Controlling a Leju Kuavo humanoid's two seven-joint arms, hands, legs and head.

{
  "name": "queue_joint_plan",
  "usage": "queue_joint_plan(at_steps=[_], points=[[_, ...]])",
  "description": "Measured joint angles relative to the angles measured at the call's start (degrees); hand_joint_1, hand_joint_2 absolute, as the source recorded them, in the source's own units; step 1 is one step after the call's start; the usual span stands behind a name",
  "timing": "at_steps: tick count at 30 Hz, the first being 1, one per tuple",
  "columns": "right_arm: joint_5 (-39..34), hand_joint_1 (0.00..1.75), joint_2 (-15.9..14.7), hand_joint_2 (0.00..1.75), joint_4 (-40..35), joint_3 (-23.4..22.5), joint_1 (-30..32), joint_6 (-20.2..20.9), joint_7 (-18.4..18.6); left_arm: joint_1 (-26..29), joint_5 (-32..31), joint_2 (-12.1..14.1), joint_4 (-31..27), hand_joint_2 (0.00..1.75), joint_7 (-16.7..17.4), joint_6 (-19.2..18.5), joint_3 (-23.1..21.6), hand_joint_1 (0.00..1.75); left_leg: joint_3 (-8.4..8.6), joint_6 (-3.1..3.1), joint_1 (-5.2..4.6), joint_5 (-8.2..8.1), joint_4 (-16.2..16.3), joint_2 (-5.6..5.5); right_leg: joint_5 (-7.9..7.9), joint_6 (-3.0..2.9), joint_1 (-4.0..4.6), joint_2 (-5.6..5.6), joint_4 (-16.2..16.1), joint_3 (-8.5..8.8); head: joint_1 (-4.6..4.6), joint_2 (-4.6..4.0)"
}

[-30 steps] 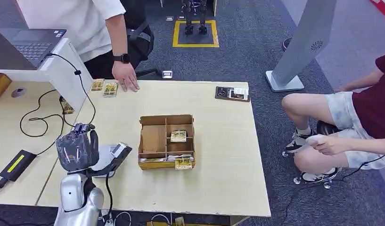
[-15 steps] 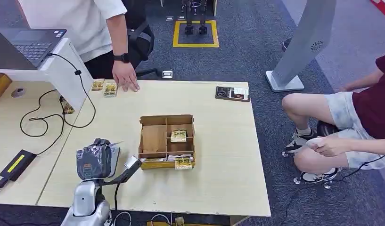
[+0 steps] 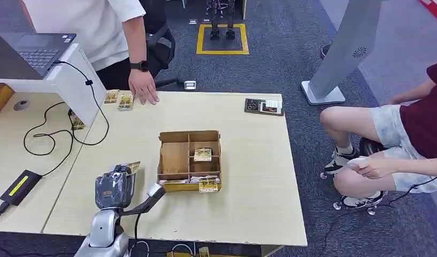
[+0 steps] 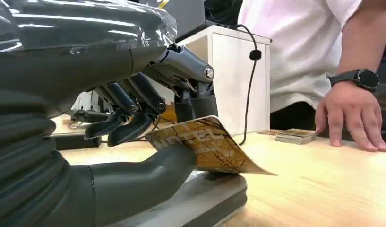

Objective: Pass the card to the sensor for recognition and then transmit it.

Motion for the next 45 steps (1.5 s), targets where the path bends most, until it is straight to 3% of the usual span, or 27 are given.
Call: queue_joint_plan(at_steps=[19, 21, 22, 29, 32, 36, 39, 45], points=[[0.2, 0.0, 0.0, 1.75, -0.6, 0.0, 0.1, 0.5, -0.4, -2.0, 1.0, 0.1, 3.8, 1.75, -0.1, 0.1, -1.0, 1.75, 0.26, 0.0, 0.0, 0.0, 0.0, -0.01, 0.0, 0.0, 0.0, -0.02, 0.0, 0.29, 0.02, 0.0], [0.3, 0.0, 0.0, 1.75, -0.7, -0.1, 0.3, 0.4, -0.6, -0.6, 1.9, 0.0, 0.9, 1.75, -2.8, 0.1, -1.0, 1.75, 0.27, 0.0, 0.0, 0.0, 0.0, -0.01, 0.0, 0.0, 0.0, -0.01, 0.0, 0.27, 0.0, 0.0], [0.3, 0.0, 0.0, 1.75, -0.7, -0.1, 0.4, 0.2, -0.7, 0.3, 2.6, -0.4, -1.7, 1.75, -5.7, 0.2, -0.7, 1.75, 0.25, 0.0, 0.0, 0.0, 0.0, -0.01, 0.0, 0.0, 0.0, -0.01, 0.0, 0.26, 0.02, 0.0], [0.4, 0.0, 0.1, 1.75, -0.9, -0.2, 1.0, -0.3, -1.0, 3.1, 9.2, -8.0, -18.0, 1.75, -30.2, 0.2, 9.7, 1.75, 0.11, 0.0, 0.0, 0.0, 0.0, -0.02, 0.0, 0.0, 0.0, -0.01, 0.0, 0.14, 0.02, 0.0], [0.4, 0.0, 0.1, 1.75, -0.9, -0.2, 1.0, -0.3, -1.0, 3.1, 10.9, -11.1, -22.2, 1.75, -34.2, 0.2, 14.0, 1.75, 0.11, 0.0, 0.0, -0.01, 0.0, 0.0, 0.0, 0.0, 0.0, 0.01, 0.0, 0.09, 0.0, 0.0], [1.1, 0.0, 0.3, 1.75, -1.2, -0.3, 1.1, -0.4, -1.0, 2.0, 19.4, -14.1, -26.1, 1.75, -43.6, 0.2, 18.9, 1.75, 0.11, 0.0, 0.01, 0.0, 0.0, 0.0, 0.0, 0.0, 0.01, 0.0, 0.0, 0.08, 0.0, 0.0], [1.4, 0.0, 0.5, 1.75, -1.5, -0.3, 1.2, -0.4, -0.9, 1.4, 22.1, -14.5, -28.1, 1.75, -44.3, 0.1, 19.1, 1.75, 0.12, 0.0, 0.0, 0.0, 0.0, 0.0, 0.0, 0.0, 0.0, 0.02, 0.0, 0.06, 0.02, 0.0], [1.5, 0.0, 0.7, 1.75, -1.7, -0.3, 1.1, -0.3, -0.8, 0.1, 21.4, -14.8, -30.2, 1.75, -43.3, 0.1, 19.0, 1.75, 0.12, 0.0, 0.0, 0.0, 0.0, 0.01, 0.01, 0.0, 0.0, 0.03, 0.0, 0.06, 0.04, 0.0]])
